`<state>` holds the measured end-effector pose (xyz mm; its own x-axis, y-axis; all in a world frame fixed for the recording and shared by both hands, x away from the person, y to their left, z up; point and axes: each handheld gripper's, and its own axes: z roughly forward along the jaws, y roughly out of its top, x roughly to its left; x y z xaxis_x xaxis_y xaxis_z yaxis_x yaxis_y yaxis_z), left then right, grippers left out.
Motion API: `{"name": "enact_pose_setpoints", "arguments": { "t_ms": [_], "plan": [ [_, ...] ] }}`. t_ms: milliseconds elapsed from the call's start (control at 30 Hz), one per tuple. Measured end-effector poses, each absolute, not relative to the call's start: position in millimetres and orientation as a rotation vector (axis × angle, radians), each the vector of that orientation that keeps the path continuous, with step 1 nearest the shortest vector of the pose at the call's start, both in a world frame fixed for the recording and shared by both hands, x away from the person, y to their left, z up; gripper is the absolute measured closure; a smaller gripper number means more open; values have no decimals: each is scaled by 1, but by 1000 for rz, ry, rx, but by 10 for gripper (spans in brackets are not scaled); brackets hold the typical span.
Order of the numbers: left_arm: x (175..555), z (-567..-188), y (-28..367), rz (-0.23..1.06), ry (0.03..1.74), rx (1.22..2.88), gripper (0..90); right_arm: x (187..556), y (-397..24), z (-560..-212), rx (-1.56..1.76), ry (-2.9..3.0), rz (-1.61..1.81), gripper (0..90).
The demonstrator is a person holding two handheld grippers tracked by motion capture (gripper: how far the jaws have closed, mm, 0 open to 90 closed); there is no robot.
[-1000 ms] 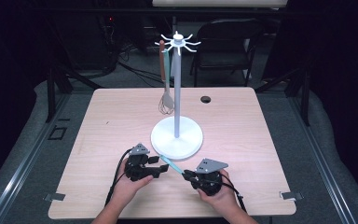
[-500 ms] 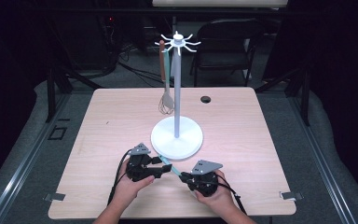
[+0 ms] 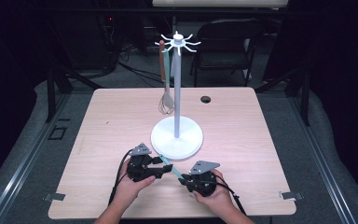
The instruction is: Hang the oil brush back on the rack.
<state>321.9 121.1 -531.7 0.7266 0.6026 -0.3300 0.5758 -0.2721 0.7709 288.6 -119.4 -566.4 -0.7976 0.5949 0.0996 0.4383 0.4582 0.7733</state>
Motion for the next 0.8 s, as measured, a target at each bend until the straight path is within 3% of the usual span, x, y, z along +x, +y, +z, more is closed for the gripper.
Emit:
{"name": "enact_pose_setpoints", "arguments": {
  "t_ms": [800],
  "plan": [
    [320, -526, 119, 45, 884, 1937, 457, 287, -115, -565, 892, 2506, 1236, 820]
  ]
}}
